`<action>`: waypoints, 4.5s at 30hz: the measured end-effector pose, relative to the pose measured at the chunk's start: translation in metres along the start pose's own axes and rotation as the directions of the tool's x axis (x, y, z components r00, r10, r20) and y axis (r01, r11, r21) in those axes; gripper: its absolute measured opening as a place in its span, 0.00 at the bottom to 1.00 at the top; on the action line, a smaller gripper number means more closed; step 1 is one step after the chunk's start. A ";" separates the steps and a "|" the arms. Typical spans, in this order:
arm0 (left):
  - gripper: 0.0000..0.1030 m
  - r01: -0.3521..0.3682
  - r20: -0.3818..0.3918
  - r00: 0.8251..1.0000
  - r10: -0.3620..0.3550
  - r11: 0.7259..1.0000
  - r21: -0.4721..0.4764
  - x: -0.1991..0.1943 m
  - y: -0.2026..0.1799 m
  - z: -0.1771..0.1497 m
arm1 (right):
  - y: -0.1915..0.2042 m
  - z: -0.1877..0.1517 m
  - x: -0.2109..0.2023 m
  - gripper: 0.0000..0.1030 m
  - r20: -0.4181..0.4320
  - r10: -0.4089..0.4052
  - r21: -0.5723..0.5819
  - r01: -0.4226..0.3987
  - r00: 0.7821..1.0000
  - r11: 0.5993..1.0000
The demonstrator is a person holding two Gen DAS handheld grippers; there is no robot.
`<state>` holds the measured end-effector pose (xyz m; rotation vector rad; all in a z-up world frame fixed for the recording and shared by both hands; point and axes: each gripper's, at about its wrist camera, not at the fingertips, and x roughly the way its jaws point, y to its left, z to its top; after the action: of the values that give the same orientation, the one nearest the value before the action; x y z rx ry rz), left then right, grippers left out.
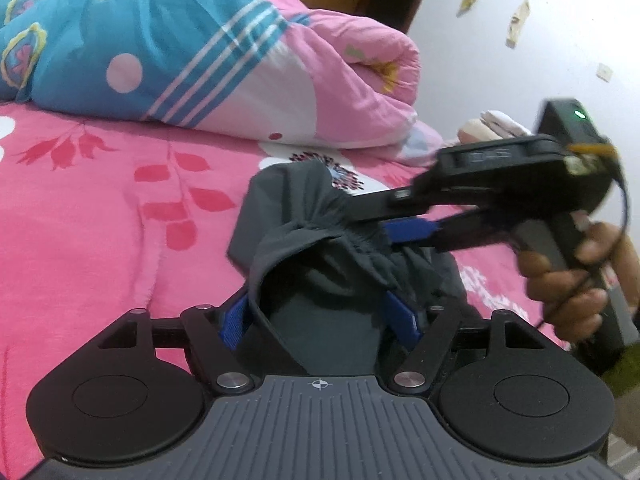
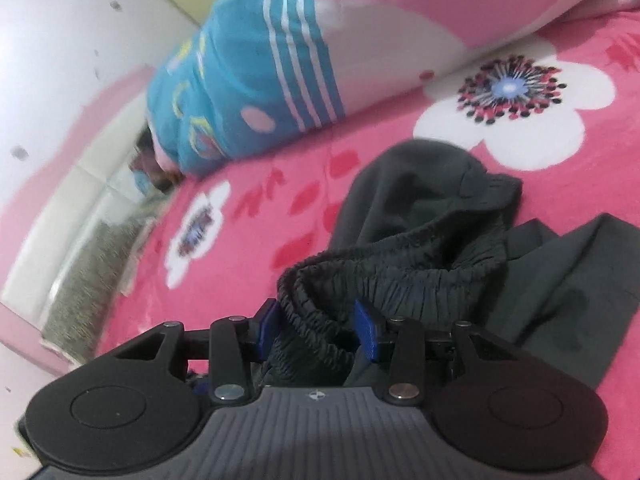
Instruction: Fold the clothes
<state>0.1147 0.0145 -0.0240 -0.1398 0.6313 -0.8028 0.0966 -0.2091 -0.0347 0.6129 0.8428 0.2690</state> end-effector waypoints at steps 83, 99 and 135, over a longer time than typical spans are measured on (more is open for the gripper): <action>0.44 0.137 0.190 0.980 -0.058 0.891 -0.433 -0.069 -0.055 -0.116 | -0.057 0.041 -0.064 0.60 0.122 0.083 -0.044 -0.078 0.989 0.996; 0.14 0.098 0.212 0.977 -0.003 0.893 -0.439 -0.075 -0.041 -0.113 | -0.056 0.049 0.012 0.14 -0.140 0.007 -0.112 -0.022 0.990 0.993; 0.03 0.003 0.369 0.919 0.136 0.936 -0.352 -0.080 0.067 0.136 | -0.014 -0.053 -0.053 0.10 0.104 0.552 0.228 -0.560 0.828 0.797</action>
<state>0.1935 0.1024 0.1003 -0.5853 0.3901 -0.5662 0.0214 -0.2231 -0.0373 1.1027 0.6502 0.6965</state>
